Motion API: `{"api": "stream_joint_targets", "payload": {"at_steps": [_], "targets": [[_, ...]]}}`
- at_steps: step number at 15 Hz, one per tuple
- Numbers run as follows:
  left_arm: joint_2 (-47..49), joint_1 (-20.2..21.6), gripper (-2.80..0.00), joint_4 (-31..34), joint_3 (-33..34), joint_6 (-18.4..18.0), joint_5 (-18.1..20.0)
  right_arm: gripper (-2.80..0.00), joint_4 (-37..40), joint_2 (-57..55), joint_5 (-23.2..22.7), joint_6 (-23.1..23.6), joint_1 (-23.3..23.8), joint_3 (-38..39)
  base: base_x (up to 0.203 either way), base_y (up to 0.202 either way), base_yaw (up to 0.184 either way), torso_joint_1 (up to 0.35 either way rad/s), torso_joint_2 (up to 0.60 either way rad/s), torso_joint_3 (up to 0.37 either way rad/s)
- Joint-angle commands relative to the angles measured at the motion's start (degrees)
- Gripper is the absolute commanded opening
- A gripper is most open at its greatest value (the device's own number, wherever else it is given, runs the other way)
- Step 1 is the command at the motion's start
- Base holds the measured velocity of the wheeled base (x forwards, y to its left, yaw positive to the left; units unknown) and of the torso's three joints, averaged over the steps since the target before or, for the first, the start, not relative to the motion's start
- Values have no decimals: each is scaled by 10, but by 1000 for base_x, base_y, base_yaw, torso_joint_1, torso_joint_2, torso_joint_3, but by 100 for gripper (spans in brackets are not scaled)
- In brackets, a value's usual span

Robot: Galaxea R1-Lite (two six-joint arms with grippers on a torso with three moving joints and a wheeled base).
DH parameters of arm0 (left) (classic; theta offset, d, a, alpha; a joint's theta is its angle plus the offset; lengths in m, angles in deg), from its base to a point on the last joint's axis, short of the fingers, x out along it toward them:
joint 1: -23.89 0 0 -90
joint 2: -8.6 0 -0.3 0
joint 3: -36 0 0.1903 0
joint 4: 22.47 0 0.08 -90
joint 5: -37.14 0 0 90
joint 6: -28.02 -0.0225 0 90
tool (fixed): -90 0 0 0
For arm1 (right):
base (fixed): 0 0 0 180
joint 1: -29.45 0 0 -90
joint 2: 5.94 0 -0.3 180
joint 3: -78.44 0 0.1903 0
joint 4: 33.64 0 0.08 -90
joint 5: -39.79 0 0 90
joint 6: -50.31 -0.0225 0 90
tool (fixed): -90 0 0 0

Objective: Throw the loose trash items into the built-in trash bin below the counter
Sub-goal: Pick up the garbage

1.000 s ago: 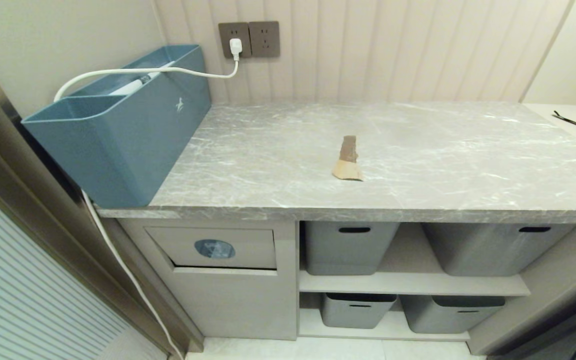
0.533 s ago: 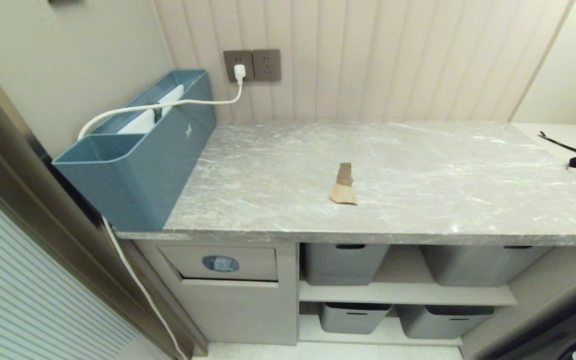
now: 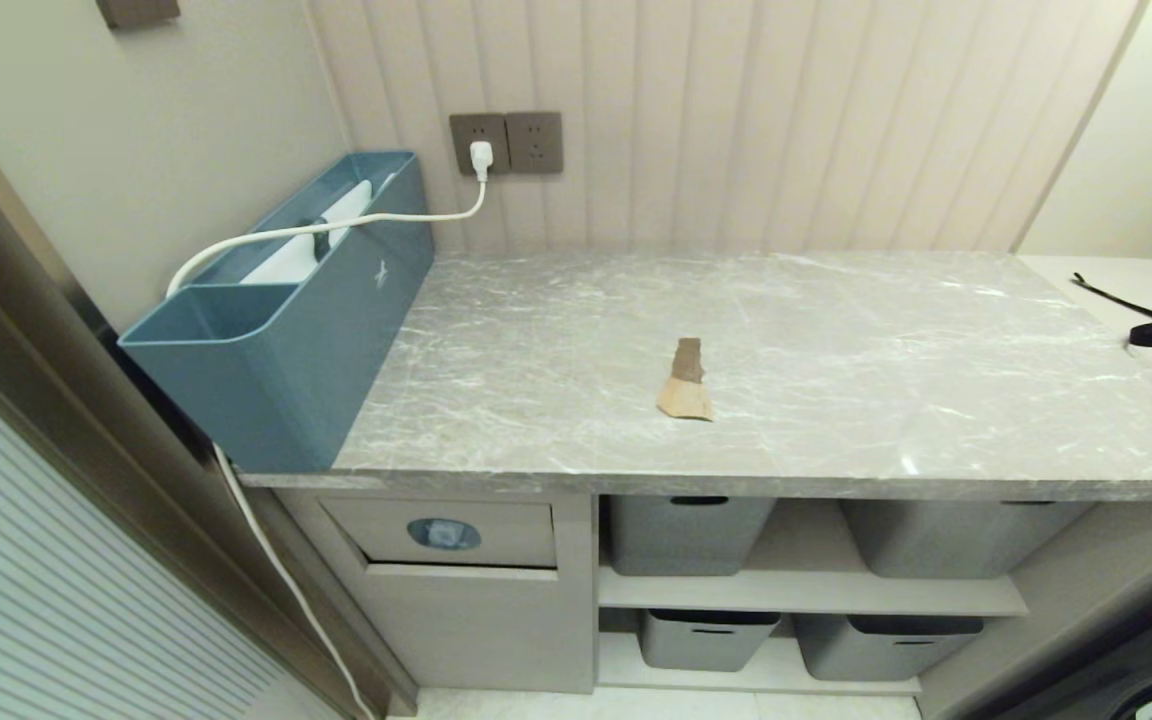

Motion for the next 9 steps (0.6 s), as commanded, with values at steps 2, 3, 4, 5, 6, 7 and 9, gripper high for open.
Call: {"api": "stream_joint_targets", "payload": {"at_steps": [2,3,4,5,6,7,9], "targets": [[1,0,-280,-1,0,0,0,-280,0,0,0,2,0,0,0,0,0,0,0,0],[1,0,-280,-1,0,0,0,-280,1,0,-3,4,0,0,0,0,0,0,0,0],[0,0,-280,-1,0,0,0,-280,-1,0,-5,7,0,2,0,0,0,0,0,0],[1,0,-280,-1,0,0,0,-280,-3,-1,-6,7,0,-8,0,0,0,0,0,0],[1,1,-280,-1,0,0,0,-280,-5,-11,-13,7,0,-40,0,0,0,0,0,0],[1,0,-280,-1,0,0,0,-280,-6,-37,-33,7,0,-69,0,0,0,0,0,0],[0,0,-280,-1,0,0,0,-280,-21,-139,-97,6,-1,-129,0,0,0,0,0,0]]}}
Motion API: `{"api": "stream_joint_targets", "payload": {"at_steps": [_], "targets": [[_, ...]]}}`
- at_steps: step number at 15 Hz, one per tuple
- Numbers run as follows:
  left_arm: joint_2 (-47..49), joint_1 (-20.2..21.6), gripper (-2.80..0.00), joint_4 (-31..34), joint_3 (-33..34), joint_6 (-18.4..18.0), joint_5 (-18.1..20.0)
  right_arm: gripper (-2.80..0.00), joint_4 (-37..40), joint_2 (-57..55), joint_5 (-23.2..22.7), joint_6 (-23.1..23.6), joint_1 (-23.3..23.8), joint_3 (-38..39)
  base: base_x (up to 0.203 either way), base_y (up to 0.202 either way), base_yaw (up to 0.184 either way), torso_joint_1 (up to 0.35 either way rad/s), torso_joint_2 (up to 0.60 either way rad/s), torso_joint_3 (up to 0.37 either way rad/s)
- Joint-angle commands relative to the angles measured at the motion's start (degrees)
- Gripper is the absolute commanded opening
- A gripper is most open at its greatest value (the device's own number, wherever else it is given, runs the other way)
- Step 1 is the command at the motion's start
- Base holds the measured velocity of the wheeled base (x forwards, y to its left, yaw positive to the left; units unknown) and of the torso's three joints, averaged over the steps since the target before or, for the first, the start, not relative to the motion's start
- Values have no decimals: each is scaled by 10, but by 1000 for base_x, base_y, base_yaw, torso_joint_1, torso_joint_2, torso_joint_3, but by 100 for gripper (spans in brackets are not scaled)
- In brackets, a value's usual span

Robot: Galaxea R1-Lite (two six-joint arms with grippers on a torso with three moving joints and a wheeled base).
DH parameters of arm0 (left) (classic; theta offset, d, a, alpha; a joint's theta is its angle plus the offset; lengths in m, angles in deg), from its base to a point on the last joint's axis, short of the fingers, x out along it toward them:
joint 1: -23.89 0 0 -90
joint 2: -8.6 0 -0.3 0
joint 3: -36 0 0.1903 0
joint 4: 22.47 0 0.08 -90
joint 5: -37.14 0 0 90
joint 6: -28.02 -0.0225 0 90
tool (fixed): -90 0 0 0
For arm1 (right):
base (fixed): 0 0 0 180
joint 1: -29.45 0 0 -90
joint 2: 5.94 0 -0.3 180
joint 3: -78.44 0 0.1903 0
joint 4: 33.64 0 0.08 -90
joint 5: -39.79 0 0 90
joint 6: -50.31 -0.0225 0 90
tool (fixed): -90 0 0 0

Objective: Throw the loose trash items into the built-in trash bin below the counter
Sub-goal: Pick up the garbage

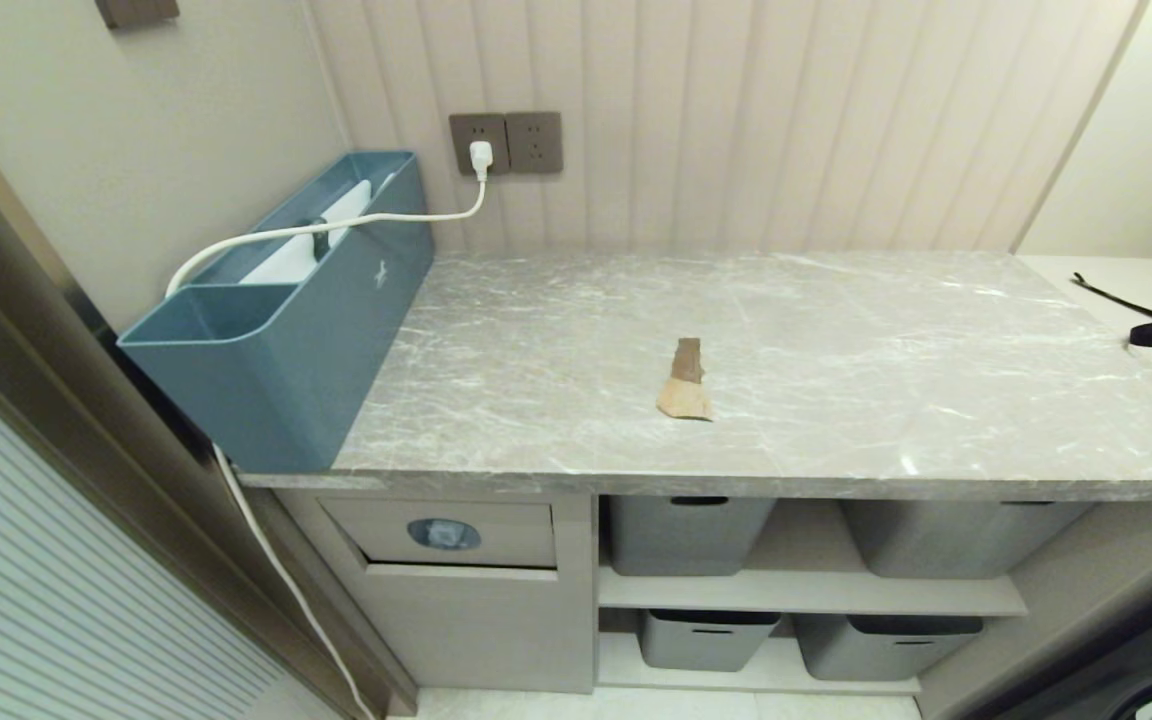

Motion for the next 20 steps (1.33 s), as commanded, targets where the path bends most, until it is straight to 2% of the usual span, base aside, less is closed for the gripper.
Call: {"api": "stream_joint_targets", "payload": {"at_steps": [1,4,7,10,12,16,17,20], "targets": [[1,0,-280,0,0,0,0,-280,-22,-144,-65,0,-1,-58,0,0,0,0,0,0],[1,0,-280,0,0,0,0,-280,-123,-361,-179,-3,-3,-121,0,0,0,0,0,0],[1,0,-280,0,0,0,0,-280,-302,-591,-241,-5,-20,-164,0,0,0,0,0,0],[0,1,-280,0,0,0,0,-280,-506,-793,-271,-6,-55,-205,0,0,0,0,0,0],[1,0,-280,0,0,0,0,-280,-608,-886,-282,-8,-76,-236,0,0,0,0,0,0],[1,1,-280,0,0,0,0,-280,-677,-995,-290,-12,-90,-311,0,0,0,0,0,0],[1,0,-280,0,0,0,0,0,-692,-1020,-290,-12,-90,-333,0,0,0,0,0,0],[0,0,-280,0,0,0,0,0,-742,-1076,-272,-5,-91,-409,0,0,0,0,0,0]]}}
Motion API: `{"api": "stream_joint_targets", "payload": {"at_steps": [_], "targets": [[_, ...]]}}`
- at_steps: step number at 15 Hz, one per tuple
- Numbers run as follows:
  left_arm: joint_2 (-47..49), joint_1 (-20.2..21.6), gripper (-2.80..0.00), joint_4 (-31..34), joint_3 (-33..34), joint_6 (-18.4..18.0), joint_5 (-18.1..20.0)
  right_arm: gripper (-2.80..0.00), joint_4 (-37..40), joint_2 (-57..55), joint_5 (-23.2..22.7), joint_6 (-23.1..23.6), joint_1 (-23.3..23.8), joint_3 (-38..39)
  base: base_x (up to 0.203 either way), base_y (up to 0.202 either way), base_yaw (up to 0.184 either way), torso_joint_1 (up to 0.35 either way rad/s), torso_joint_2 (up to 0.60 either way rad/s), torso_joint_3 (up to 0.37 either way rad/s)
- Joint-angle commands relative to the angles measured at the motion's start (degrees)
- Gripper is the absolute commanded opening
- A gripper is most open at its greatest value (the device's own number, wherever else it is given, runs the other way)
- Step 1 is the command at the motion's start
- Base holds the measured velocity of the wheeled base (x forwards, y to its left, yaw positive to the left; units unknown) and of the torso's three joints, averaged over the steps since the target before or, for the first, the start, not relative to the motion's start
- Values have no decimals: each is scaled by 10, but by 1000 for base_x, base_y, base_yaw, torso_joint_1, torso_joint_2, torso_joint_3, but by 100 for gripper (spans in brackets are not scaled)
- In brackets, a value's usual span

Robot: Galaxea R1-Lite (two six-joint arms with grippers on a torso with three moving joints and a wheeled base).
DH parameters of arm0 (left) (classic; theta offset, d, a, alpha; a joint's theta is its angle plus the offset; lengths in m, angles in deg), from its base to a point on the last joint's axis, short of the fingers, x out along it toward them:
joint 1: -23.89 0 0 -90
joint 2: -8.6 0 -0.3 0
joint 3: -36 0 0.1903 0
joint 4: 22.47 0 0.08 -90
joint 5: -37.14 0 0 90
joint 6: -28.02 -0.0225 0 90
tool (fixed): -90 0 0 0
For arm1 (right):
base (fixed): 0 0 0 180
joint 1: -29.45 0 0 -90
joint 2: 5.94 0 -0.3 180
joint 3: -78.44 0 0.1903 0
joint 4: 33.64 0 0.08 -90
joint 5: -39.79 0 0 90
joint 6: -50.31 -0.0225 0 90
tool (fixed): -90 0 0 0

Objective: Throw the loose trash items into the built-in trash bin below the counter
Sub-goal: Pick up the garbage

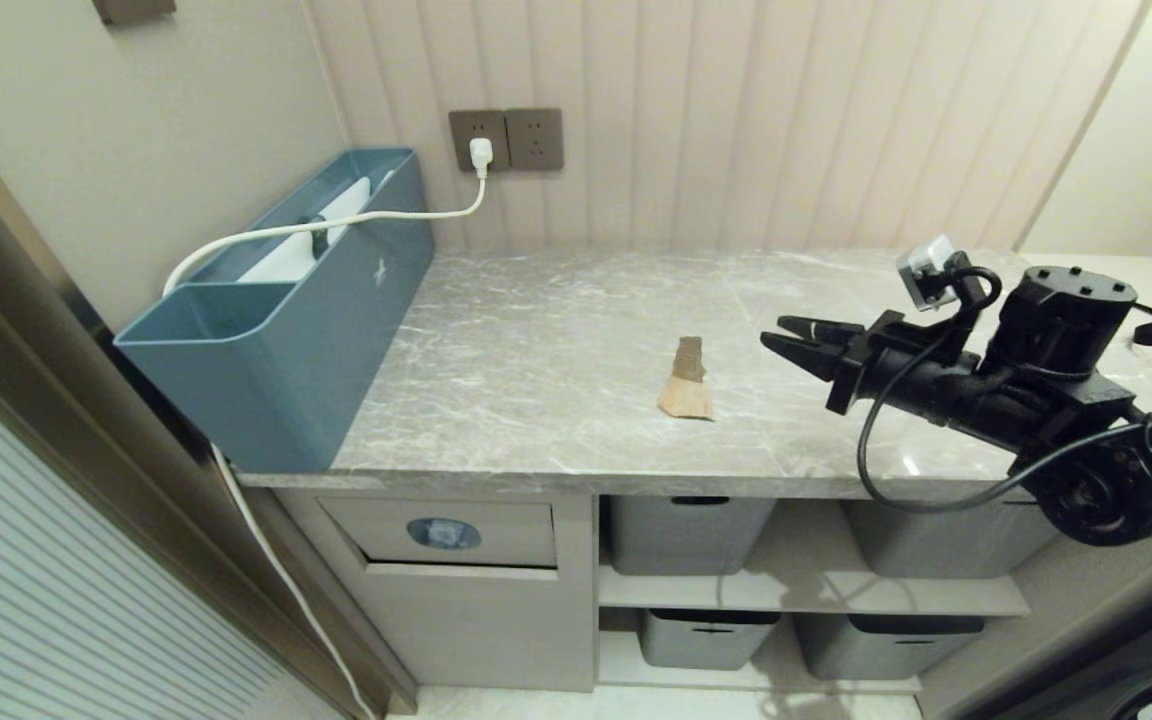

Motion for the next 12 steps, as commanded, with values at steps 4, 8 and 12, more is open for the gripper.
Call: {"api": "stream_joint_targets", "payload": {"at_steps": [4,8,12], "targets": [[0,1,-280,0,0,0,0,0,-32,-103,36,45,-2,-92,0,0,0,0,0,0],[0,1,-280,0,0,0,0,0,-31,-133,35,47,-20,-141,0,0,0,0,0,0],[0,0,-280,0,0,0,0,0,-16,-165,38,49,-51,-179,0,0,0,0,0,0]]}}
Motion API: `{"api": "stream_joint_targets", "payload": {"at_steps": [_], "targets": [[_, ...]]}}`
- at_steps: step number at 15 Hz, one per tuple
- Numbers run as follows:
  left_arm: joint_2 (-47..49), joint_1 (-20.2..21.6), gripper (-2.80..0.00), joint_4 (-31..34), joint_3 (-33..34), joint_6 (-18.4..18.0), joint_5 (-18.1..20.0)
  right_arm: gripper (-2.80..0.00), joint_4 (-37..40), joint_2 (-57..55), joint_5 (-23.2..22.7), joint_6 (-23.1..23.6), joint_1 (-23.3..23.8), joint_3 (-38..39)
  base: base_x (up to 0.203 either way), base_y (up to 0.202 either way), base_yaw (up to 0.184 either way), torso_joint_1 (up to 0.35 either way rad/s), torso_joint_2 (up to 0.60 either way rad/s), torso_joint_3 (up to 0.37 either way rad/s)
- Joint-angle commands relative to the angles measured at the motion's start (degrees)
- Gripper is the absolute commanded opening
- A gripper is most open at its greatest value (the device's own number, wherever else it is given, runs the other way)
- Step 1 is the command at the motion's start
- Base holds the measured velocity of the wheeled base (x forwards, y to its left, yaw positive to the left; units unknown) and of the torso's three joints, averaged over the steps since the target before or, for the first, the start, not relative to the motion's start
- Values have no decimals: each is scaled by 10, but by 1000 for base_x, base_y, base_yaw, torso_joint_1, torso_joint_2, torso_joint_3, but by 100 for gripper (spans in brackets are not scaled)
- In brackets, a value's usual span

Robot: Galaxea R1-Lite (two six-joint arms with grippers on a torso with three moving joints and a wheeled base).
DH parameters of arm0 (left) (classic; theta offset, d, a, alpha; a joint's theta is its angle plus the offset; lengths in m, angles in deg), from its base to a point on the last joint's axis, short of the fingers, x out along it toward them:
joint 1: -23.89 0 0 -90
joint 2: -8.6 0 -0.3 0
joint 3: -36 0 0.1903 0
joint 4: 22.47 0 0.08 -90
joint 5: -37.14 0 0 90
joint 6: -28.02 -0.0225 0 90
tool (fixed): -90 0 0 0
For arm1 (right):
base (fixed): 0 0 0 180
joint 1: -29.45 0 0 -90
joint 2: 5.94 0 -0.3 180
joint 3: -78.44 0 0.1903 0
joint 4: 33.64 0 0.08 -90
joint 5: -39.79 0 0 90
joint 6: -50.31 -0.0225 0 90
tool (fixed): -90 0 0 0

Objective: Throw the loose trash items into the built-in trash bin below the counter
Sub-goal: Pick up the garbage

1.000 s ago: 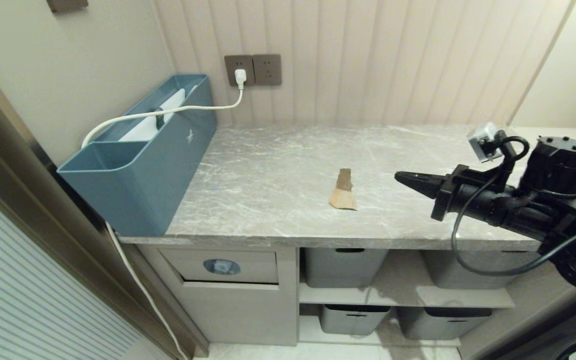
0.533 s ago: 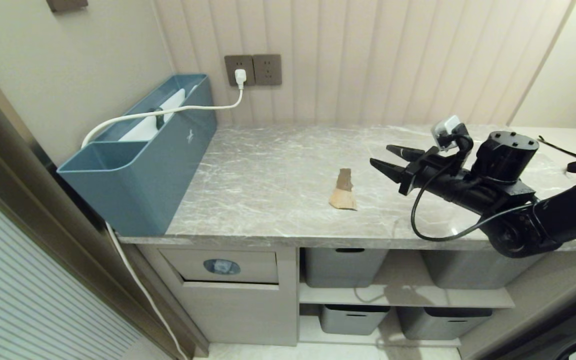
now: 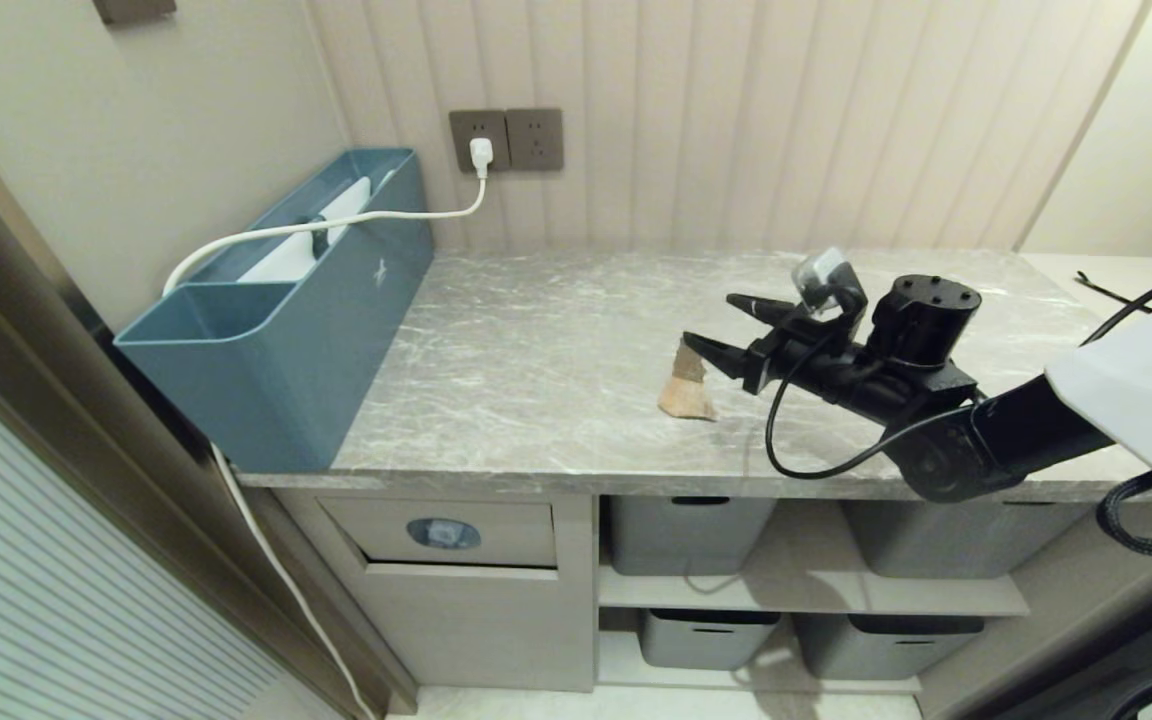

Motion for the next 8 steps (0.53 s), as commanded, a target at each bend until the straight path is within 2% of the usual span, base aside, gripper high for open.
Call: {"api": "stream_joint_targets", "payload": {"at_steps": [1,4,8], "targets": [[0,0,-280,0,0,0,0,0,0,-18,-1,1,-12,-7,0,0,0,0,0,0],[0,1,-280,0,0,0,0,0,1,-39,3,11,-18,-26,0,0,0,0,0,0],[0,0,-280,0,0,0,0,0,16,-70,39,14,-22,-70,0,0,0,0,0,0]]}}
